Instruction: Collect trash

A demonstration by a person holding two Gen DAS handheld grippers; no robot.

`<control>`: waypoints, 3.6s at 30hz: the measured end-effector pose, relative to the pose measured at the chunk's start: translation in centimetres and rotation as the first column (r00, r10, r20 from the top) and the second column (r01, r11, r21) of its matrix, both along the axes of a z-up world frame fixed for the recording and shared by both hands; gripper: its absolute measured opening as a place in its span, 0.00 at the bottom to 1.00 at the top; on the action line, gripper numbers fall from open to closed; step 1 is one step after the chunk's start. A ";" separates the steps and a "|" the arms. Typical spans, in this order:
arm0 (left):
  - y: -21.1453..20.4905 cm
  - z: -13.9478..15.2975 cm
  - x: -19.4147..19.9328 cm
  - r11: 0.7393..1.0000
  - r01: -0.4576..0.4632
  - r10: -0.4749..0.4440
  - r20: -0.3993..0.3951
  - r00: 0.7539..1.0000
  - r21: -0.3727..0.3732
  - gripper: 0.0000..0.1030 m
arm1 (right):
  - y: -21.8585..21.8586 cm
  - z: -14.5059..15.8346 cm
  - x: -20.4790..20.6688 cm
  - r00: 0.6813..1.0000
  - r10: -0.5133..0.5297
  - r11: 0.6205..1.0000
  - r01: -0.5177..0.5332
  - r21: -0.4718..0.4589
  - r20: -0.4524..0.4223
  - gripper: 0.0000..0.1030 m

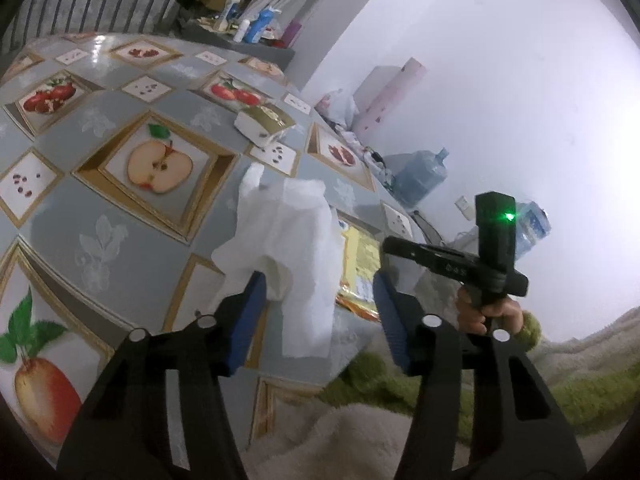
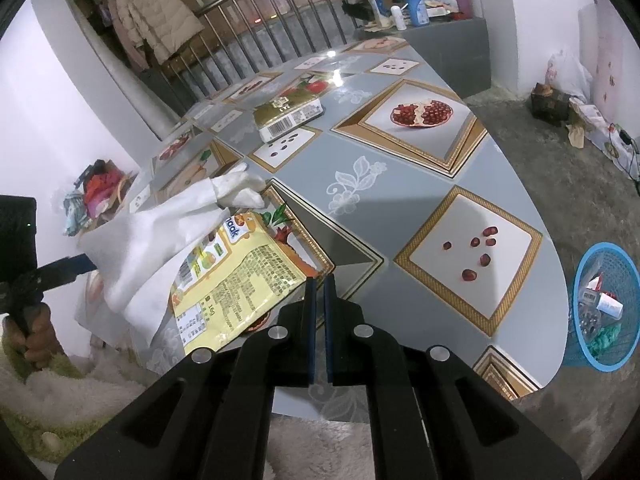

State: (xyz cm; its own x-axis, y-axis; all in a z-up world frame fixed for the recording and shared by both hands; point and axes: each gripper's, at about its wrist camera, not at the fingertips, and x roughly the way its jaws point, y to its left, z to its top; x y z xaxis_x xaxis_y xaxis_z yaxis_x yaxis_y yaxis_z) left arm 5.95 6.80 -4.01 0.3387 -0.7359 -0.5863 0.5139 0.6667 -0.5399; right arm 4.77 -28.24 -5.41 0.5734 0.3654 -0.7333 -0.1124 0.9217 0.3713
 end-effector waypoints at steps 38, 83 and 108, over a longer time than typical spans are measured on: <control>4.1 2.3 2.9 0.979 -0.162 0.175 0.105 0.979 -0.123 0.00 | 3.1 -0.4 -0.3 0.987 0.074 0.968 -0.038 0.247 -0.139 0.46; 3.0 7.6 1.9 0.984 -0.089 0.127 0.261 0.957 -0.155 0.00 | 0.3 6.1 -1.5 0.975 -0.213 0.931 0.224 -0.287 0.070 0.03; -25.5 16.7 7.2 0.933 0.356 -0.340 0.421 0.841 0.043 0.00 | -18.5 7.0 -9.6 0.695 -0.700 0.644 0.713 -0.276 0.163 0.03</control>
